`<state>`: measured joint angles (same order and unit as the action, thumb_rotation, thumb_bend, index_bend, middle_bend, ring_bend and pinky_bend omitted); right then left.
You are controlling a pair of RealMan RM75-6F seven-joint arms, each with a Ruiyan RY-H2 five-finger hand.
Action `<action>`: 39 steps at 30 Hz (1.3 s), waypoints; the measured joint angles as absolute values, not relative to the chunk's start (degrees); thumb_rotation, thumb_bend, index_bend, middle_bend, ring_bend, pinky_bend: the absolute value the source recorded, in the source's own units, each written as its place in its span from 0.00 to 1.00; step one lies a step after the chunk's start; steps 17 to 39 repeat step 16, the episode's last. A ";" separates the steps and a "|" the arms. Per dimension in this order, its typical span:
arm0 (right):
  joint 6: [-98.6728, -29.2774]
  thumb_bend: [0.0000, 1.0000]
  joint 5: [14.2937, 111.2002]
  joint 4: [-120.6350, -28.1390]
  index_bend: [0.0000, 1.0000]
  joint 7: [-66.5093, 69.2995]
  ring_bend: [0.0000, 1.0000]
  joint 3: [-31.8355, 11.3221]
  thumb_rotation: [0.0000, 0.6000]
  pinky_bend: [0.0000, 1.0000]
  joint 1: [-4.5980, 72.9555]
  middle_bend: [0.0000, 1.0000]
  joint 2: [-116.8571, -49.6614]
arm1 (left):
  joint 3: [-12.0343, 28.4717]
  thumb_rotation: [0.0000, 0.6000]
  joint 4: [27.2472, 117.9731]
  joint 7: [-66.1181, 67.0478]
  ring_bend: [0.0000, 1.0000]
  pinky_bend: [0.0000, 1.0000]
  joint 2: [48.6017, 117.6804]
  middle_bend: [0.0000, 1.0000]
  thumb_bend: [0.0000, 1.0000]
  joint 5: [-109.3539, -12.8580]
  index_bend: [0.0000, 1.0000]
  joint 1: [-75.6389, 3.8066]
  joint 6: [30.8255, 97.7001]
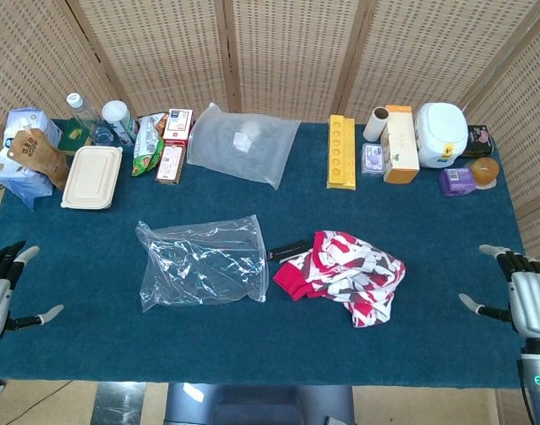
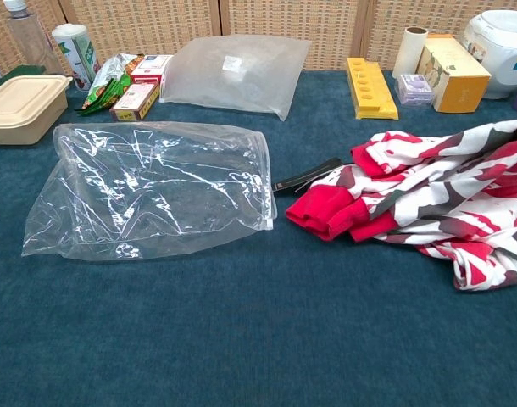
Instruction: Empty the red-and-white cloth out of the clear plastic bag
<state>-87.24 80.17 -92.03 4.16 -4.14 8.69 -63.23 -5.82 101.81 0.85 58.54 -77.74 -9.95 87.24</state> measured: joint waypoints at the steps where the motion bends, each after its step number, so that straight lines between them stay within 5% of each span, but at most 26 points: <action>1: -87.81 0.13 80.58 -92.29 0.29 4.09 0.34 -4.01 0.80 0.28 8.24 0.33 -63.35 | -6.08 0.71 102.07 0.86 0.00 0.04 58.64 0.07 0.09 -78.71 0.16 -8.91 88.70; 7: -90.07 0.13 83.11 -93.77 0.32 3.96 0.34 -3.19 0.80 0.28 6.10 0.36 -63.51 | -7.15 0.72 103.66 1.52 0.00 0.04 59.83 0.07 0.09 -84.42 0.17 -4.08 94.37; 39: -90.45 0.13 84.57 -94.37 0.34 4.44 0.34 -2.86 0.80 0.28 4.81 0.36 -63.27 | -5.63 0.71 105.62 3.22 0.00 0.04 60.44 0.07 0.09 -85.85 0.17 -3.42 93.53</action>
